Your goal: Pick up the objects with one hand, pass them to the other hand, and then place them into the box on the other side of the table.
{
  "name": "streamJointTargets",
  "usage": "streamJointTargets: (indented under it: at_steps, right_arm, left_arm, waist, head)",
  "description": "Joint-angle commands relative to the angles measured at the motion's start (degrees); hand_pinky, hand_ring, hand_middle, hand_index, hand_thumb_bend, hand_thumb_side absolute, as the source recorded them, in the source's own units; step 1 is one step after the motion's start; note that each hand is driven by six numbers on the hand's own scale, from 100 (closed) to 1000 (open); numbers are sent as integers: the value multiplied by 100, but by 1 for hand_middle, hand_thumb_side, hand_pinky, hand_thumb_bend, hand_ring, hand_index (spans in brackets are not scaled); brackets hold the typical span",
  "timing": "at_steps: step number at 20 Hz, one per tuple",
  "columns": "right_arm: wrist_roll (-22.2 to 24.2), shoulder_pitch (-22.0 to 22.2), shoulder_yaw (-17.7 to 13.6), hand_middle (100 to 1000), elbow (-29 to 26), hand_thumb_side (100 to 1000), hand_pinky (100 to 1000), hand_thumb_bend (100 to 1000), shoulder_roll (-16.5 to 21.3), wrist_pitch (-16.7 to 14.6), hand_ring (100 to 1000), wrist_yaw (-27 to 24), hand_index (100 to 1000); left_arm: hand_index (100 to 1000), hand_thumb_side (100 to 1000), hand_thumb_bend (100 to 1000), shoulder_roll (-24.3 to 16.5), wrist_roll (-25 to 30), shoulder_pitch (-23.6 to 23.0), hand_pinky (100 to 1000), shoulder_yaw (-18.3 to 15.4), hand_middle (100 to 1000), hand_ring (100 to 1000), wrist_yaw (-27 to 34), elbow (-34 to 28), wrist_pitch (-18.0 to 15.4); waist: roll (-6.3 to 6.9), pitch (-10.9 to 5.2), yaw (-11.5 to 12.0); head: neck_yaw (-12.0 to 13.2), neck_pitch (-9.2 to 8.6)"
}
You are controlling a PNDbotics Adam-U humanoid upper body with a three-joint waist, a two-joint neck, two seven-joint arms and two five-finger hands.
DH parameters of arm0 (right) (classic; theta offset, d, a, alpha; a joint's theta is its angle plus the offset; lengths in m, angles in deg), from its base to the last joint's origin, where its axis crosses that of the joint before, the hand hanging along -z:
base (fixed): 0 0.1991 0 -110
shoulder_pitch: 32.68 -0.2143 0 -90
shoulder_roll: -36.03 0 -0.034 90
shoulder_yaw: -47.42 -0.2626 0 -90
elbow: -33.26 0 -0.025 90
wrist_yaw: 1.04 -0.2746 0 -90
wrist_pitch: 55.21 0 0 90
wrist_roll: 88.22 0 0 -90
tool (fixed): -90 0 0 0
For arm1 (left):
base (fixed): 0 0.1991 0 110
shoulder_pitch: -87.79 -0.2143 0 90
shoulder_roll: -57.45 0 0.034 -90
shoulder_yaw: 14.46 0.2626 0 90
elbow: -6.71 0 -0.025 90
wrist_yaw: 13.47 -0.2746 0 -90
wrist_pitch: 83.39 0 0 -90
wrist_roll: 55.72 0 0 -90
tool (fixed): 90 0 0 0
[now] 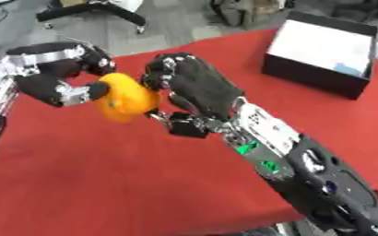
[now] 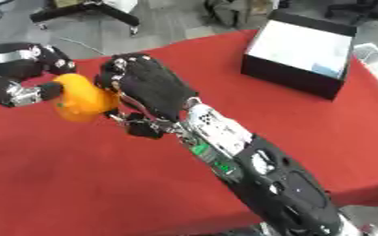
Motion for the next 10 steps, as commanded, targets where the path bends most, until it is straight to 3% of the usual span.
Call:
streamJointTargets:
  at_steps: [1,4,10]
  right_arm:
    - [63,-62,-16,405,-231,100,595,100,107,-8,614,-129,250]
    - [42,-34,-36,397,-253,100,582,100,129,19,609,-208,247]
    - [-294,97,-169,380,-85,100,541,130,155,242,598,-355,248]
  left_arm:
    - [623,641,150,-208,300,49,720,-359,486,518,-28,133,-467]
    - [646,704,177,-228,300,3,728,-587,505,531,35,213,-540]
    - [675,723,187,-385,300,-103,738,-930,535,553,282,99,-594]
  waist:
    - [-23,-106,-13]
    - [-26,-102,-23]
    - [-24,-95,-35]
  head:
    - [23,-15]
    - [-13,-15]
    - [-154,-15]
